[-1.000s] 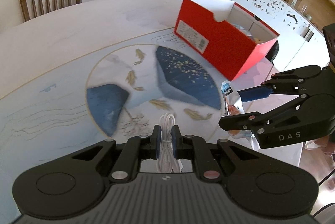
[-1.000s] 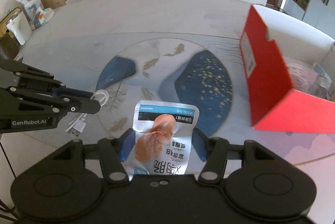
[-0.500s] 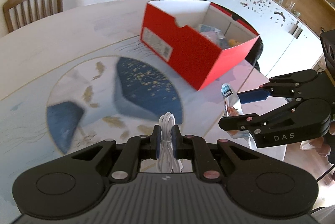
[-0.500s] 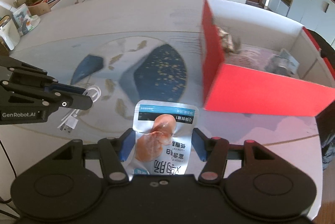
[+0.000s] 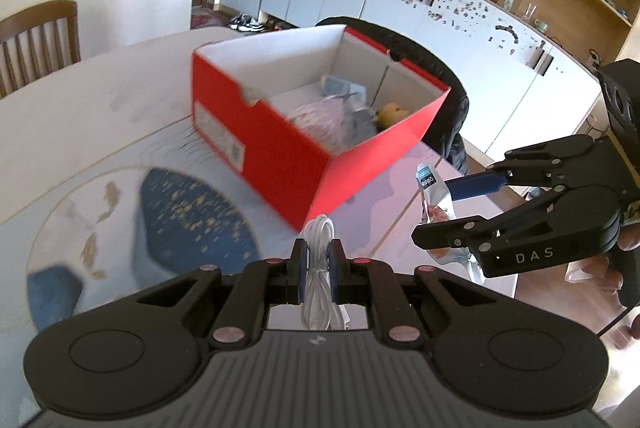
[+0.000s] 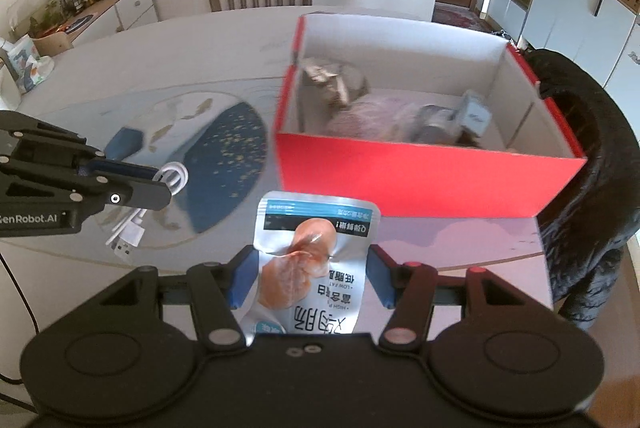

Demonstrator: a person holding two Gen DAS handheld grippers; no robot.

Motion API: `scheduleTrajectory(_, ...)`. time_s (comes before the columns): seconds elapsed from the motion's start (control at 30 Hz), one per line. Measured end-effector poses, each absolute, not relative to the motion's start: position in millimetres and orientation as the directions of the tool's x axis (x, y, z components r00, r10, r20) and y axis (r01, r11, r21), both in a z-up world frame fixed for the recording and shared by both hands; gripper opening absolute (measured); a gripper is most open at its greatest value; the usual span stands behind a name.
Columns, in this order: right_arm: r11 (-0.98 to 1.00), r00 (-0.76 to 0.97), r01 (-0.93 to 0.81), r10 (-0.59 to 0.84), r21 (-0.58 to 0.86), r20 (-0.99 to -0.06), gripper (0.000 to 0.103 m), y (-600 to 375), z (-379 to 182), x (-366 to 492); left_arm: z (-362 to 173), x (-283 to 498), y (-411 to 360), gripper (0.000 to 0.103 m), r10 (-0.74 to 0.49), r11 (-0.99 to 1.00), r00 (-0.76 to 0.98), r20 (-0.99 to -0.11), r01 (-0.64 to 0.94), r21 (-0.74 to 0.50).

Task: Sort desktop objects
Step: 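Carry the white cable and snack bag over the red box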

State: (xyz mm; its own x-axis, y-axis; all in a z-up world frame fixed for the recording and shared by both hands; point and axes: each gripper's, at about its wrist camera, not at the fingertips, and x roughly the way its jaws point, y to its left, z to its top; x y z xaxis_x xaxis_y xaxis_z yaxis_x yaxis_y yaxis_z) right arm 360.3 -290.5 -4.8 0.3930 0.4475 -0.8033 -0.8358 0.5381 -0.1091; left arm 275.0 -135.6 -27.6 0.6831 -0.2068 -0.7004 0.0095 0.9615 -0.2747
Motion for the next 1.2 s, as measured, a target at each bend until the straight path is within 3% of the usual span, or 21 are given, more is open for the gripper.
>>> scheduleTrajectory(0.7, 0.549, 0.501, -0.814, 0.495, -0.191, -0.71, 0.058, -302, 60, 457, 34, 371, -167, 0.01, -0.177, 0.978, 0.762, -0.623, 0.066, -0.196)
scheduleTrajectory(1.2, 0.57, 0.532, -0.793, 0.479, -0.213, -0.698, 0.058, -268, 58, 524, 21, 461, -146, 0.01, -0.115, 0.988, 0.724, -0.68, 0.016, -0.15)
